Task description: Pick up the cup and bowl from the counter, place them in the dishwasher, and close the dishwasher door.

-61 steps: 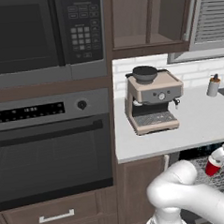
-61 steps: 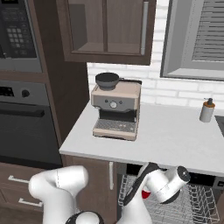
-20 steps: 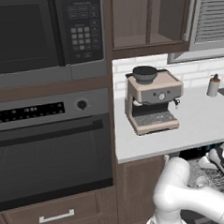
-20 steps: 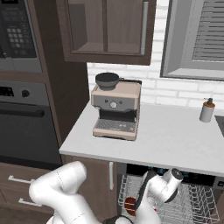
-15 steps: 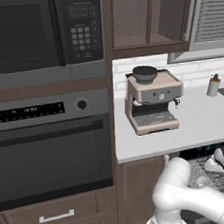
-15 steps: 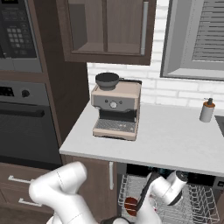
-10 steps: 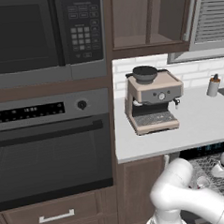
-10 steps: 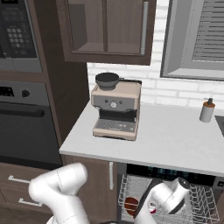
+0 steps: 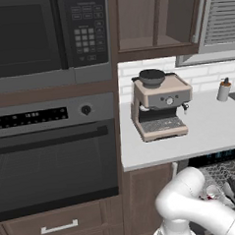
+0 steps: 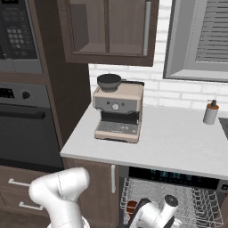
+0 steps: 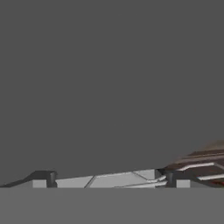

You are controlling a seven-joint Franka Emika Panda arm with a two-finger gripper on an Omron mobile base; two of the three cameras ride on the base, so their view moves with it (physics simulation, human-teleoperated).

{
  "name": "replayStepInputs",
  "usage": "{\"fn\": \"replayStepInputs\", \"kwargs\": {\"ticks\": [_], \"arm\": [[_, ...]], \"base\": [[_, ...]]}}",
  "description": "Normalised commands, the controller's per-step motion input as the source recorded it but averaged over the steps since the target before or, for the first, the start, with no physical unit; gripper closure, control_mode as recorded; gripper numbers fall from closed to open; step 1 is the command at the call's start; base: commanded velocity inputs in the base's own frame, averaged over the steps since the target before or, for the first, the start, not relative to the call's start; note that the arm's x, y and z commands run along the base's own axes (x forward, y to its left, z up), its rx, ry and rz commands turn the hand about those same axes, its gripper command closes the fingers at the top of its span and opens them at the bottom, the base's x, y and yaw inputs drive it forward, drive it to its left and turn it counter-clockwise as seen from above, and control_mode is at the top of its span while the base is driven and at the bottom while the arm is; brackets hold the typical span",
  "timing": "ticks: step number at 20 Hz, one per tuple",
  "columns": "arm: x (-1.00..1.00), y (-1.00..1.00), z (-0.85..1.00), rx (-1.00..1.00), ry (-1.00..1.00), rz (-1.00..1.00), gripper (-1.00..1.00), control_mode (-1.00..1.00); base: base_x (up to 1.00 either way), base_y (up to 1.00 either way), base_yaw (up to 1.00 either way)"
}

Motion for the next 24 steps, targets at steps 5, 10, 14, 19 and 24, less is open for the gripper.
{"fn": "replayStepInputs", "kwargs": {"ticks": [5,10,14,19,24], "arm": [[0.19,0.0,-0.81,-0.05,0.0,0.0,-1.0,-1.0],[0.28,0.02,-0.54,0.0,-0.03,0.0,-1.0,-1.0],[0.47,0.04,-0.31,0.0,-0.02,0.0,-1.0,-1.0],[0.93,0.01,0.0,0.0,-0.01,0.0,-1.0,-1.0],[1.0,0.15,0.0,-0.02,-0.08,0.0,-1.0,-1.0]], "base": [[0.0,0.0,0.0],[0.0,0.0,0.0],[0.0,0.0,0.0],[0.0,0.0,0.0],[0.0,0.0,0.0]]}}
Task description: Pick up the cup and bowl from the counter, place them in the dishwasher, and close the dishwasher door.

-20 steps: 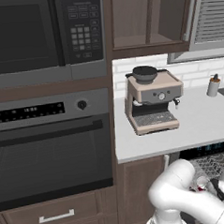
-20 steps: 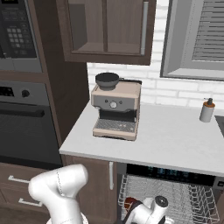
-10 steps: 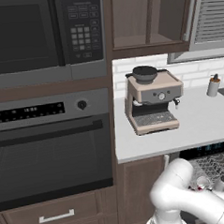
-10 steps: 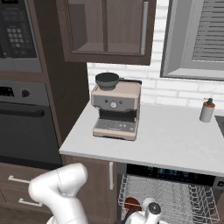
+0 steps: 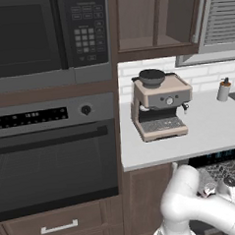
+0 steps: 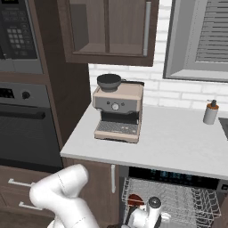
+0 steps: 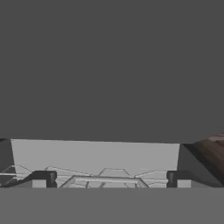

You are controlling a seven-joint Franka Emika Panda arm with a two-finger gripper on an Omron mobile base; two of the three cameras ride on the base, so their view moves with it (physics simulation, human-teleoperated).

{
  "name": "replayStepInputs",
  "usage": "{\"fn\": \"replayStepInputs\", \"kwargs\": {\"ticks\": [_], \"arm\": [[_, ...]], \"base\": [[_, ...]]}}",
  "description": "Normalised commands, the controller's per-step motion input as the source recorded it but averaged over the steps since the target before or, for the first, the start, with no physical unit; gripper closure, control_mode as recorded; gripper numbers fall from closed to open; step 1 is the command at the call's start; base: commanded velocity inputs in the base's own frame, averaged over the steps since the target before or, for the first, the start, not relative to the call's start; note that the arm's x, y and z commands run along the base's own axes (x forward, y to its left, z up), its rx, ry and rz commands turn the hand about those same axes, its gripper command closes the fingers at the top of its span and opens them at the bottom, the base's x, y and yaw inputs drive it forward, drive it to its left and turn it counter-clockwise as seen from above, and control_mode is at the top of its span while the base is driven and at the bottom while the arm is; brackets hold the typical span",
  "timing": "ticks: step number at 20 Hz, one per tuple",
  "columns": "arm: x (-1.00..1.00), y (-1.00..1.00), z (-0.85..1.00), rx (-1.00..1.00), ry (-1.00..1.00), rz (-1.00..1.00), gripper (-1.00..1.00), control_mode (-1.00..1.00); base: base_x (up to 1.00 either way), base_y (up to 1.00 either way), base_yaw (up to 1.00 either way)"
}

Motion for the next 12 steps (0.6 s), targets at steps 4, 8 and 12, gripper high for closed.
{"fn": "replayStepInputs", "kwargs": {"ticks": [4,8,12], "arm": [[1.0,0.25,0.0,-0.02,-0.14,0.0,-1.0,-1.0],[1.0,0.33,0.0,0.0,-0.23,-0.01,-1.0,-1.0],[0.86,0.28,0.01,-0.01,-0.19,-0.02,-1.0,-1.0]], "base": [[0.0,0.0,0.0],[0.0,0.0,0.0],[0.0,0.0,0.0]]}}
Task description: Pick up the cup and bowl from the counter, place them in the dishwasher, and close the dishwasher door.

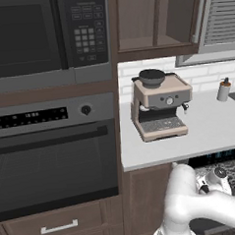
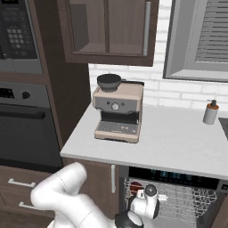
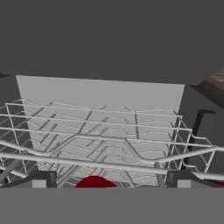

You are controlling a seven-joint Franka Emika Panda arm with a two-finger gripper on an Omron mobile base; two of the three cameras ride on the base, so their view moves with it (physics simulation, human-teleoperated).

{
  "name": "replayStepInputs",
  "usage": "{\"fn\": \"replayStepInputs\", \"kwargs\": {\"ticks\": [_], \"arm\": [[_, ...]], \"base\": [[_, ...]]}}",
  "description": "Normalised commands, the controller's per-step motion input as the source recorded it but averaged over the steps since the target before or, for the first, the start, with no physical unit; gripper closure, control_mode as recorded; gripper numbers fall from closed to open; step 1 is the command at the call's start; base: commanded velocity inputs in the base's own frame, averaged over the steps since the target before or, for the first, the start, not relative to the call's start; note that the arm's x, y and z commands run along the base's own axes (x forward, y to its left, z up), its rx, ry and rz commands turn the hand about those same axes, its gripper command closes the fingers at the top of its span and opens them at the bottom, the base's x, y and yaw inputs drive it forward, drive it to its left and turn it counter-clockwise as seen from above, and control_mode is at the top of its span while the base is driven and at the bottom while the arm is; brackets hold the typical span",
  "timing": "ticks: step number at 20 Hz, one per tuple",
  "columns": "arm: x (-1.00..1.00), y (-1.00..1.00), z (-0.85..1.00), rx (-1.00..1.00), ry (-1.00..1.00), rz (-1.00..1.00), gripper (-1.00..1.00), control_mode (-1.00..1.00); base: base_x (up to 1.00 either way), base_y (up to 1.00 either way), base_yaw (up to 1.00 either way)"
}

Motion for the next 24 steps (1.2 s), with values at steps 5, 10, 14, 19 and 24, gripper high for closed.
{"fn": "replayStepInputs", "kwargs": {"ticks": [5,10,14,19,24], "arm": [[-0.37,-0.13,0.36,-0.13,0.01,-0.01,-1.0,-1.0],[-1.0,-0.38,1.0,-0.02,0.01,-0.01,-1.0,-1.0],[-1.0,-0.32,1.0,0.0,0.0,0.0,-1.0,-1.0],[-1.0,-0.43,1.0,0.0,0.0,-0.02,-1.0,-1.0],[-1.0,-0.12,0.99,0.02,-0.08,-0.1,-1.0,-1.0]], "base": [[0.0,0.0,0.0],[0.0,0.0,0.0],[0.0,0.0,0.0],[0.0,0.0,0.0],[0.0,0.0,0.0]]}}
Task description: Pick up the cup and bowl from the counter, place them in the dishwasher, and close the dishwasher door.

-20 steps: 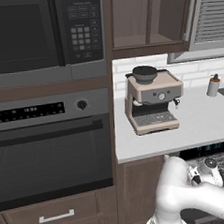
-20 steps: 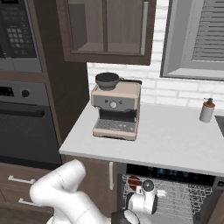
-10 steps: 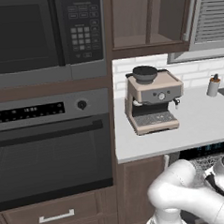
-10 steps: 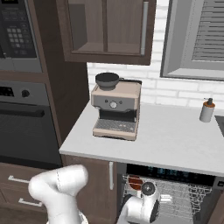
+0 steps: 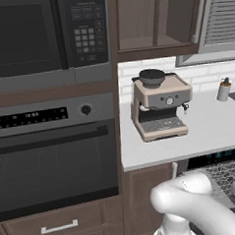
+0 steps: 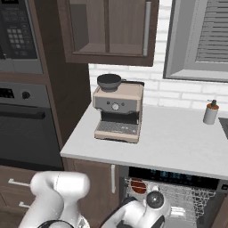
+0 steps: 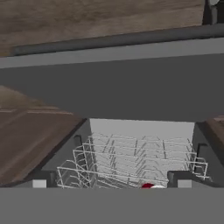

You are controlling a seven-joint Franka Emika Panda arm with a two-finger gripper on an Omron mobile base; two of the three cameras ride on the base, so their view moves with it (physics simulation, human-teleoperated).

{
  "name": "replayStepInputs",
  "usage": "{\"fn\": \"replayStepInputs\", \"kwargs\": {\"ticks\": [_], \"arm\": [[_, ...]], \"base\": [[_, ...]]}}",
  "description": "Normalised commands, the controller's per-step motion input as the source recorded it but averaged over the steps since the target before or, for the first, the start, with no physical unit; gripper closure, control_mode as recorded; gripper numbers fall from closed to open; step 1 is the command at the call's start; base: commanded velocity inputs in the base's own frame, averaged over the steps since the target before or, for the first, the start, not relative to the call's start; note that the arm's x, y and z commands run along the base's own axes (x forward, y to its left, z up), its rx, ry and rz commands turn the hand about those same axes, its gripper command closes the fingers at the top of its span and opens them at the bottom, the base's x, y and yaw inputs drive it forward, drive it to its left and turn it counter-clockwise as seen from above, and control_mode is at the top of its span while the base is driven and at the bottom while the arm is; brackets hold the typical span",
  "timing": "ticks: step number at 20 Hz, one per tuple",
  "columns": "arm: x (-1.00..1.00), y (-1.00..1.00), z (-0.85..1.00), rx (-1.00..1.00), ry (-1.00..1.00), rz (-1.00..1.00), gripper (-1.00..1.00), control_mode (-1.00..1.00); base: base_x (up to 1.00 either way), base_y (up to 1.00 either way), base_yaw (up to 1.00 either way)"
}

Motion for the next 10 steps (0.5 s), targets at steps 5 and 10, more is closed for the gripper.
{"fn": "replayStepInputs", "kwargs": {"ticks": [5,10], "arm": [[-1.0,0.0,0.41,0.0,-0.32,-0.02,-1.0,-1.0],[-1.0,-0.41,0.37,-0.01,-0.37,0.0,-1.0,-1.0]], "base": [[0.0,0.0,0.0],[0.0,0.0,0.0]]}}
